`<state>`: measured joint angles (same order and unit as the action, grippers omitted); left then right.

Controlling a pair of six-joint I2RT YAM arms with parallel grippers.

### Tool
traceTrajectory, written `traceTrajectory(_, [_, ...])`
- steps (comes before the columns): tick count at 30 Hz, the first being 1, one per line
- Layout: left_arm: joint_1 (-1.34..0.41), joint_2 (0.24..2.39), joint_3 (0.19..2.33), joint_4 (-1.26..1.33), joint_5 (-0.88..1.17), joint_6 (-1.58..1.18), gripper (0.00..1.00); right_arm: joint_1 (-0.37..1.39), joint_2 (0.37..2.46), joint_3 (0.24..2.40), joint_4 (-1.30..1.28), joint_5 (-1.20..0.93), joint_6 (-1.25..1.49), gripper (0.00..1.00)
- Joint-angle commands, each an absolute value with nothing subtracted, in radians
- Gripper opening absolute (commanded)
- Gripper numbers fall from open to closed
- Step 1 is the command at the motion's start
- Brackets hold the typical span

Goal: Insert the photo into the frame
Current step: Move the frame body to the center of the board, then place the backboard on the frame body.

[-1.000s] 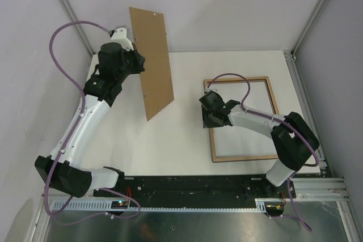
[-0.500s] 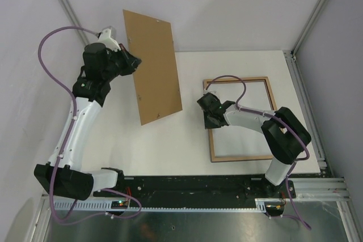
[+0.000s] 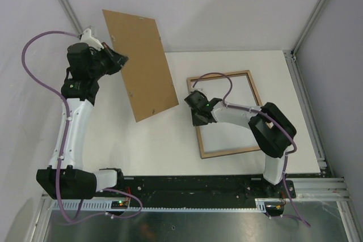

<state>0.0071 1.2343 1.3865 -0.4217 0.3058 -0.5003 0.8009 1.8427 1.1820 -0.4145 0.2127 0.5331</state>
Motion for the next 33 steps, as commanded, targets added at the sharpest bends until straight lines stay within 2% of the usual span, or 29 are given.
traceTrajectory(1, [0.061,1.200,1.410,-0.330,0.372,-0.560,0.00,0.828,1.917,1.307,-0.384,0.132,0.609,0.16])
traceTrajectory(9, [0.160,1.216,1.451,-0.328,0.412,-0.586,0.00,0.869,1.975,1.474,-0.409,0.109,0.666,0.49])
traceTrajectory(14, [0.190,1.225,1.459,-0.312,0.434,-0.611,0.00,0.830,1.855,1.427,-0.413,0.115,0.647,0.61])
traceTrajectory(21, [0.195,1.250,1.430,-0.237,0.544,-0.693,0.00,0.660,1.561,1.234,-0.460,0.145,0.599,0.65])
traceTrajectory(25, [0.188,1.263,1.342,-0.116,0.692,-0.800,0.00,0.426,1.415,1.096,-0.453,0.140,0.572,0.66])
traceTrajectory(29, [0.140,1.270,1.246,-0.023,0.773,-0.880,0.00,0.214,1.351,0.984,-0.399,0.113,0.553,0.66])
traceTrajectory(33, [0.048,1.284,1.192,0.025,0.785,-0.901,0.00,0.077,1.363,0.918,-0.347,0.061,0.555,0.64])
